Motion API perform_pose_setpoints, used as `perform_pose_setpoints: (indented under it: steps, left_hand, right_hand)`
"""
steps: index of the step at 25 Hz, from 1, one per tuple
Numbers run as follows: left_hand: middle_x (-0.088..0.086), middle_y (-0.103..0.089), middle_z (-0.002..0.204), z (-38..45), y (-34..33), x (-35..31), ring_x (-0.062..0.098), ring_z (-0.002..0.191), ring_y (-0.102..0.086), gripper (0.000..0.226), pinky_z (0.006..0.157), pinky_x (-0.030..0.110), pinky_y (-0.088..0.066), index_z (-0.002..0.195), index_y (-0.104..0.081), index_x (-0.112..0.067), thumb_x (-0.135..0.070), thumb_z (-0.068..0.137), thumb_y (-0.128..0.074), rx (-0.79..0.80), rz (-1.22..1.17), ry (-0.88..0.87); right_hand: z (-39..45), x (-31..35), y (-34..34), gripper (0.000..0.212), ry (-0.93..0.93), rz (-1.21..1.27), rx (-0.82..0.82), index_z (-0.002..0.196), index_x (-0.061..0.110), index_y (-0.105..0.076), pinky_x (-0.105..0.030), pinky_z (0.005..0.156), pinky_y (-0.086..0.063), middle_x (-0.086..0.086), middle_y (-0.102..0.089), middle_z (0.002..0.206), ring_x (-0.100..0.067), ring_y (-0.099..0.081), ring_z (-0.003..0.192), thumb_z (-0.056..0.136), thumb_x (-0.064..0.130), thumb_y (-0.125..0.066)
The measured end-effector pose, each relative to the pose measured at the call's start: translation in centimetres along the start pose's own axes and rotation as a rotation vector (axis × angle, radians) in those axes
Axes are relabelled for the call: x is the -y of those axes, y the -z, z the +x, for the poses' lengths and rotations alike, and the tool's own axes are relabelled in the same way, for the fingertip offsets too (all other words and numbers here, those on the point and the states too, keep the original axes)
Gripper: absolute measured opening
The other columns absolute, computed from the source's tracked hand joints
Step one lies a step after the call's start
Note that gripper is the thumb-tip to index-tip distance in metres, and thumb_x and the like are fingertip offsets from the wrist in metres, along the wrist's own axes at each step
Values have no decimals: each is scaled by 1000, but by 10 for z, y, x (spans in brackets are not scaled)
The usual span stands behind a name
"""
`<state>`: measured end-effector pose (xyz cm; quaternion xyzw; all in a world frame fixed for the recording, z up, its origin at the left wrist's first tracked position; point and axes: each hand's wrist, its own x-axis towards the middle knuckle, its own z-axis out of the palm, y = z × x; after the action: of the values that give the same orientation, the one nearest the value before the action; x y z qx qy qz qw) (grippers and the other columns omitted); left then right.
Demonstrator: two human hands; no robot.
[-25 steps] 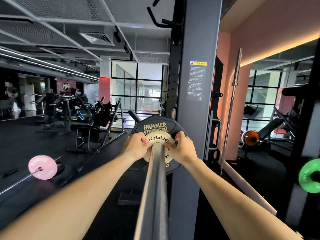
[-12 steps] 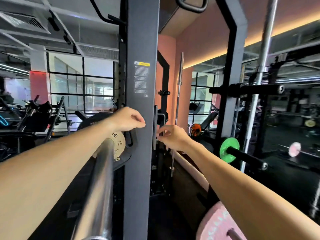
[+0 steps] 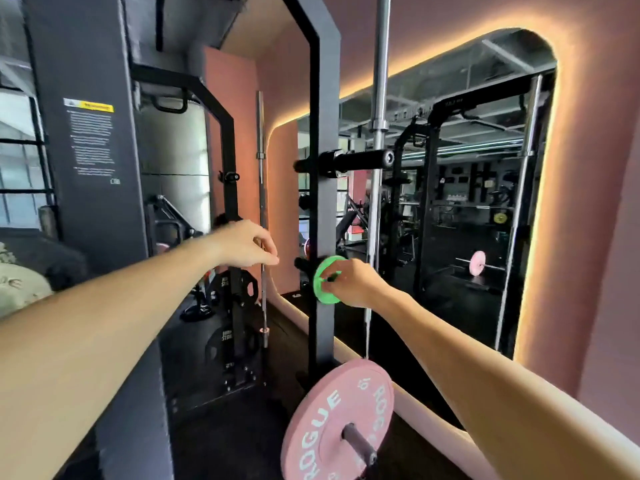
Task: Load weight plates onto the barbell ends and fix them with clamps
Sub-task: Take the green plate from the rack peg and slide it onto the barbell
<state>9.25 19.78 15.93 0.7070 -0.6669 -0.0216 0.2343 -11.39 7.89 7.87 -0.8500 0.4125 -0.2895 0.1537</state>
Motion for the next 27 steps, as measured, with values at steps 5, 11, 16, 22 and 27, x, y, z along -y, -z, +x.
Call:
perform_pose_setpoints:
  steps: [5,11,16,22,27]
  left_hand:
    - [5,-75,92,52,-84,-47,22,78,-67,8,72,36,-54,90,-76,-21,-28,88,-76,52,-90,17]
    - [-12,-71,80,107,-136,-43,3,74,-64,12,59,7,-45,92,-78,-18,-26,85,-80,34,-108,101]
    - [-2,-75,95,168,-178,0,7,76,-64,16,59,16,-42,96,-74,-27,-33,82,-82,42,-123,208]
    - [8,-61,116,253,-218,66,21,88,-64,55,63,23,-49,132,-55,-19,-26,84,-82,-34,-253,331]
    - [5,-71,90,297,-245,91,17,69,-61,40,58,24,-47,112,-68,-7,-33,84,-81,70,-290,386]
  right_hand:
    - [16,-87,38,26,-12,-35,36,112,31,-74,-21,72,-44,-3,-72,109,-23,-68,95,87,35,-70]
    - [60,-145,33,23,2,8,52,102,38,-74,-6,47,-39,10,-70,77,-5,-64,56,80,41,-70]
    - [123,-182,6,29,-14,2,92,108,35,-74,-17,76,-44,5,-76,106,-18,-70,100,80,39,-72]
    - [224,-207,-39,50,12,13,134,134,29,-61,-26,96,-45,-7,-67,128,-26,-62,119,85,32,-72]
    - [286,-213,-68,67,57,13,211,148,28,-45,-26,98,-44,-7,-62,136,-28,-58,124,86,33,-72]
